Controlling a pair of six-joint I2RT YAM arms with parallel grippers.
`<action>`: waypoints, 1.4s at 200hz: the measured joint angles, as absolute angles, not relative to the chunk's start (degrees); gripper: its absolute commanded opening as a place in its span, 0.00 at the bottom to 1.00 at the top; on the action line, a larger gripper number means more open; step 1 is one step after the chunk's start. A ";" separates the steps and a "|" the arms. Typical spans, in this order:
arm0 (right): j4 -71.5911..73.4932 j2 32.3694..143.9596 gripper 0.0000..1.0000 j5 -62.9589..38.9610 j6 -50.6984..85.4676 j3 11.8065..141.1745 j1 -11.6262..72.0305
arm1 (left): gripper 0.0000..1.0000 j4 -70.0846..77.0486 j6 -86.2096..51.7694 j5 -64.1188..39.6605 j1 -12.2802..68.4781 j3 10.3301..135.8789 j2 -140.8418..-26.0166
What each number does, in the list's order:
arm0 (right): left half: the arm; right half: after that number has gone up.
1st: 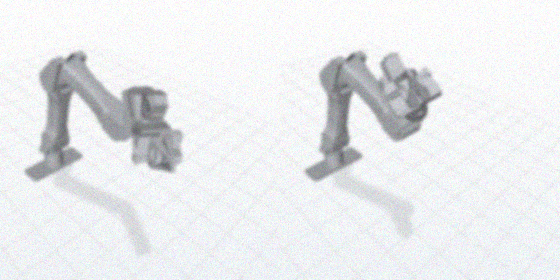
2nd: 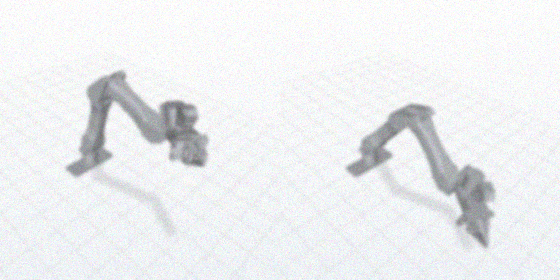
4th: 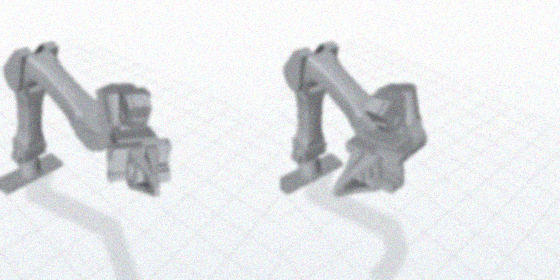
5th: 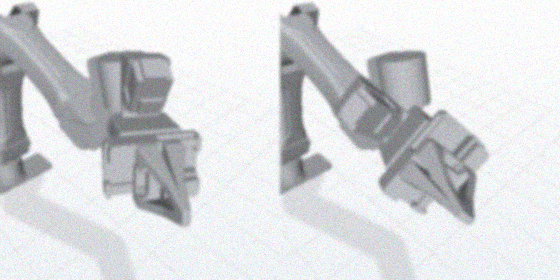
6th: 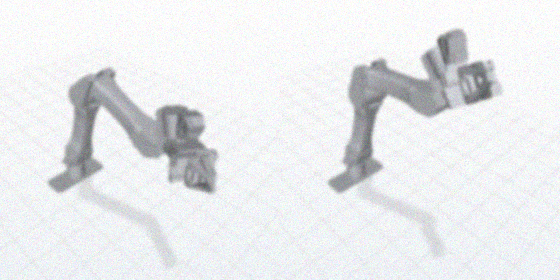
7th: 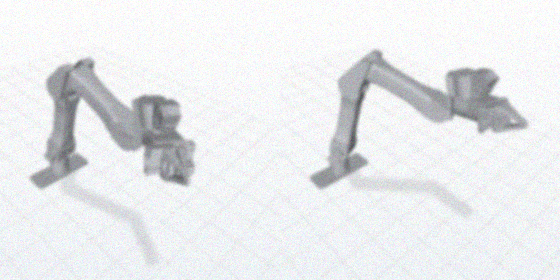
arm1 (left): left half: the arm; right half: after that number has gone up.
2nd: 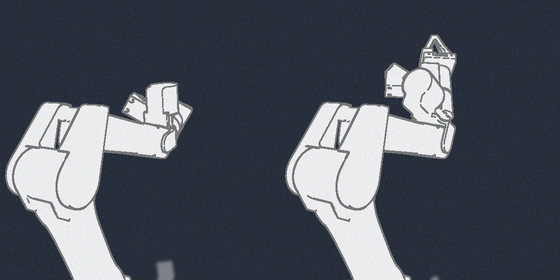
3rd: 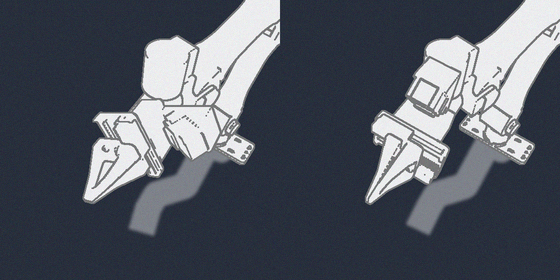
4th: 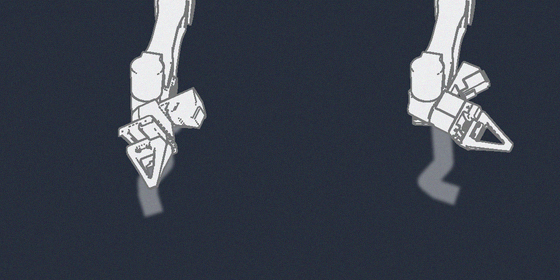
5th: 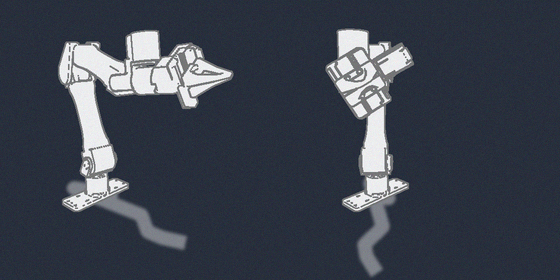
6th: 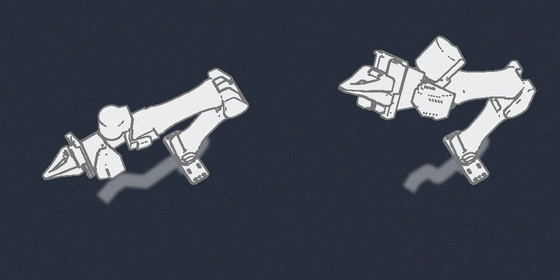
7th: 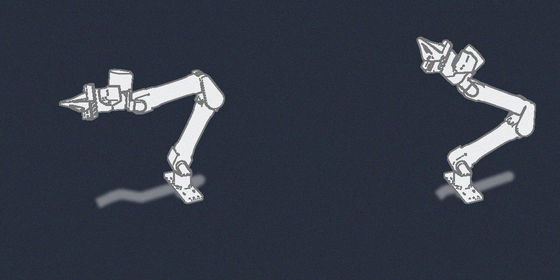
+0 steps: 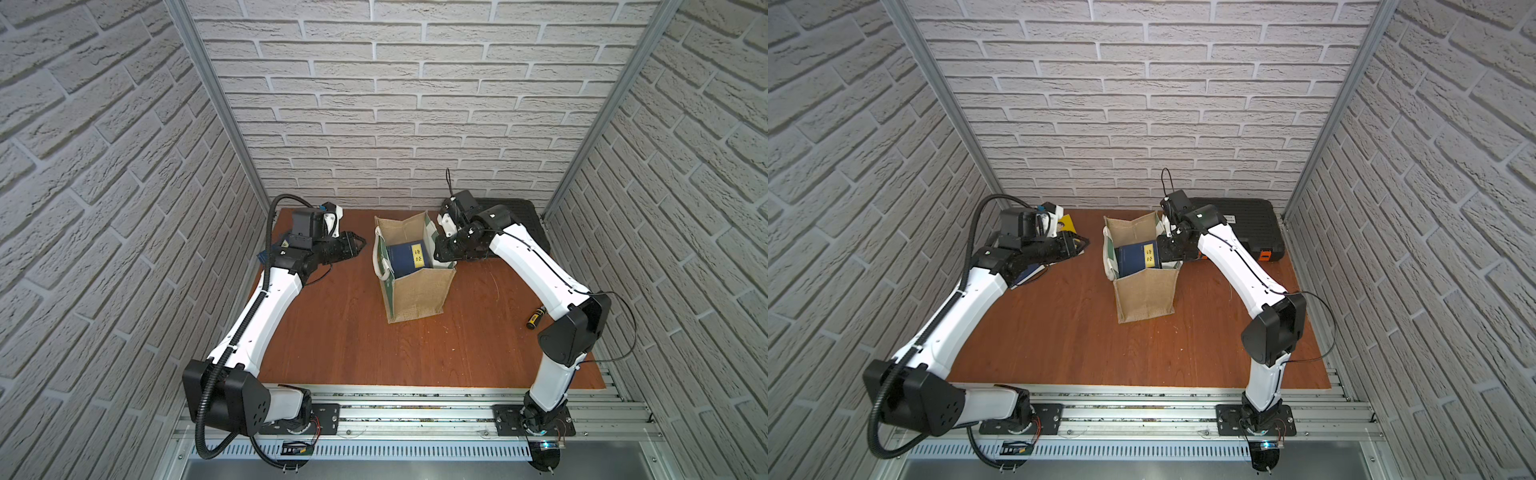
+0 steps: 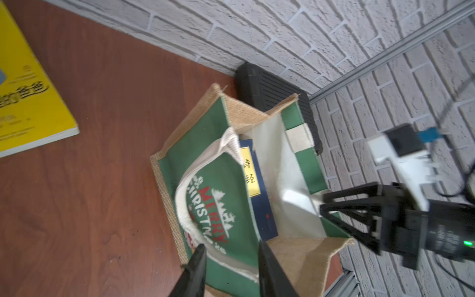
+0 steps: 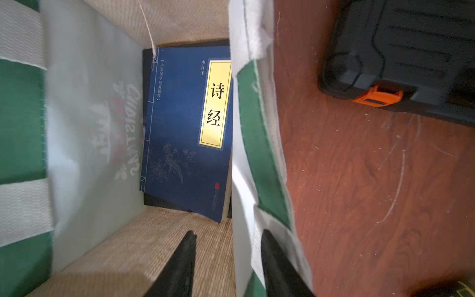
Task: Put the books into the canvas bag
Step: Move the canvas bag to the center of the board, then move the book to the center of the board.
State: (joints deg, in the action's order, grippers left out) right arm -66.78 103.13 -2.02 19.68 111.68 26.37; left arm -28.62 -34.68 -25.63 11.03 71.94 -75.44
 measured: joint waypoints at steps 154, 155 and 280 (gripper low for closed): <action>-57.19 118.91 0.38 5.65 17.61 121.93 57.08 | 0.63 -37.74 -26.11 -9.67 -9.32 94.98 -105.89; -57.19 119.15 0.38 5.61 17.61 121.91 57.08 | 0.63 -37.74 -26.04 -9.61 -9.37 95.33 -106.26; -53.41 135.13 0.38 -0.78 17.80 122.23 56.95 | 0.76 -53.87 -12.86 -4.23 -16.56 140.03 -143.04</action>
State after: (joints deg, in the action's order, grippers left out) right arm -53.41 135.13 -0.78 17.80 122.23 56.95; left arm -53.87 -12.86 -4.23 -16.56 140.03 -143.04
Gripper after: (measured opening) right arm 0.380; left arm 0.751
